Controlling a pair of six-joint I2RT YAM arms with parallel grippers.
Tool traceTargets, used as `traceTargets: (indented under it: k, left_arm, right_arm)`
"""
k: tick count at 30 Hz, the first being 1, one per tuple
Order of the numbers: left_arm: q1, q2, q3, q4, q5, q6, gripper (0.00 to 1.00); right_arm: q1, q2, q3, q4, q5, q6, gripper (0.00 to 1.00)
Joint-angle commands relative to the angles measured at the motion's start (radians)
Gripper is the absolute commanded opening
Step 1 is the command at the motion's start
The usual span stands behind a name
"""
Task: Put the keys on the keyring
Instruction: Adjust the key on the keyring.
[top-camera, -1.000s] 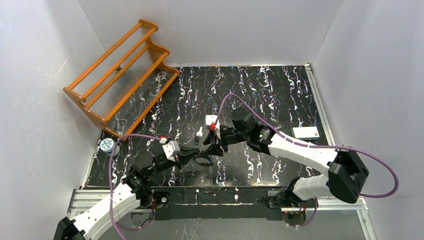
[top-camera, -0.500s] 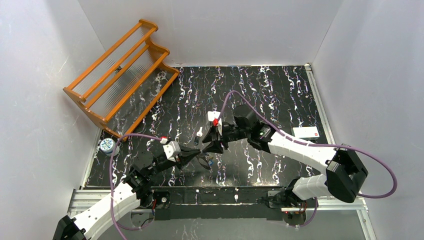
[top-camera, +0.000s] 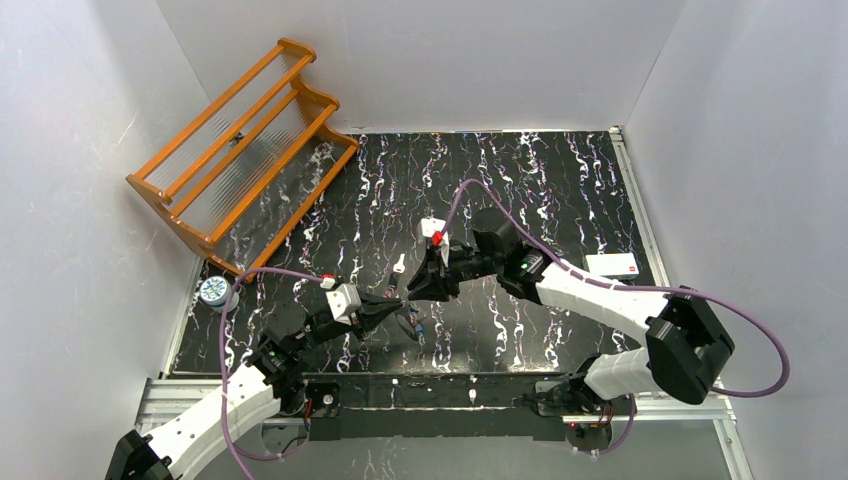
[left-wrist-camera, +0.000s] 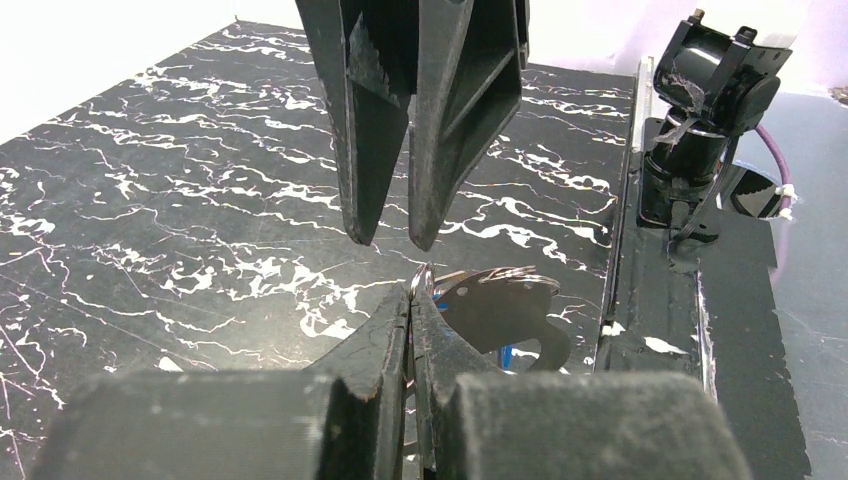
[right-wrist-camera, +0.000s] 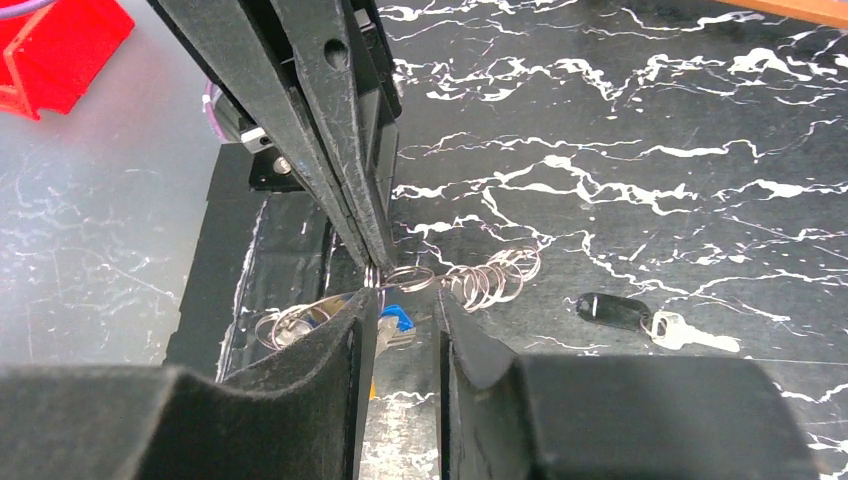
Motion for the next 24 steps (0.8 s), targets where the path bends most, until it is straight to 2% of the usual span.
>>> traceTargets:
  k: [1, 7, 10, 13, 17, 19, 24]
  left_arm:
    - [-0.002, -0.001, 0.018, 0.053, 0.016, 0.009, 0.0]
    - [-0.002, 0.002, 0.021, 0.053, 0.016, 0.009, 0.0]
    - [-0.002, 0.003, 0.024, 0.053, 0.018, 0.01, 0.0]
    - [-0.002, 0.004, 0.026, 0.053, 0.019, 0.009, 0.0]
    - [-0.002, 0.005, 0.029, 0.054, 0.02, 0.009, 0.0]
    - [-0.002, 0.004, 0.029, 0.055, 0.019, 0.009, 0.0]
    - [-0.001, 0.008, 0.027, 0.055, 0.014, 0.009, 0.0]
  right_arm:
    - [-0.004, 0.025, -0.002, 0.048, -0.065, 0.015, 0.37]
    - [-0.004, 0.048, 0.009, 0.047, -0.11, 0.024, 0.5]
    - [-0.003, 0.061, 0.013, 0.047, -0.115, 0.026, 0.49]
    - [-0.004, 0.076, 0.018, 0.049, -0.117, 0.028, 0.39]
    - [-0.003, 0.085, 0.024, 0.057, -0.113, 0.035, 0.13]
    - [-0.004, 0.083, 0.025, 0.061, -0.111, 0.037, 0.03]
    - [-0.004, 0.059, 0.019, 0.048, -0.106, 0.024, 0.01]
